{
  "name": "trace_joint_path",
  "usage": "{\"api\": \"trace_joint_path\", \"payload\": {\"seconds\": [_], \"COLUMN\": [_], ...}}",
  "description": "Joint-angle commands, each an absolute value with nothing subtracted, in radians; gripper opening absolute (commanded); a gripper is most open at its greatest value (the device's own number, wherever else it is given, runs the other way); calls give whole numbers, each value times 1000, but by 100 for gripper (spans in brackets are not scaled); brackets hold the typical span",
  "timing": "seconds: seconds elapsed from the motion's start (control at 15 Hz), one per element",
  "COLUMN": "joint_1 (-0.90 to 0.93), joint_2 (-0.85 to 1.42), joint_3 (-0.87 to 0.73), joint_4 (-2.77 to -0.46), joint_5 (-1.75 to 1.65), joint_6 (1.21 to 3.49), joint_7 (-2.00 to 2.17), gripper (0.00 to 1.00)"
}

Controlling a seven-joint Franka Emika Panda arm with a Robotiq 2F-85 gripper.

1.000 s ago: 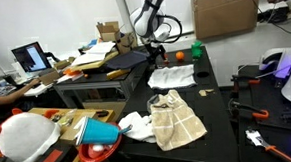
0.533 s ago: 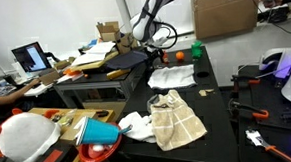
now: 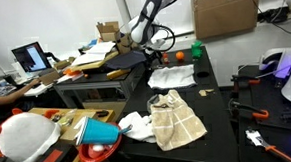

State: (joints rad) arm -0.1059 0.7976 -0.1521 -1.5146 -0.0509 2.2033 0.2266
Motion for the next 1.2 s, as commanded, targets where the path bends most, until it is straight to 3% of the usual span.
{"api": "trace_joint_path", "payload": {"seconds": [0.0,1.13], "joint_1": [-97,-109], "joint_2": [747,644], "joint_3": [-181,-234], "joint_4": [-1569,-1802], "joint_5": [-51,-39], "joint_6": [2192,2269], "joint_7": [263,391], "gripper": [100,100]}}
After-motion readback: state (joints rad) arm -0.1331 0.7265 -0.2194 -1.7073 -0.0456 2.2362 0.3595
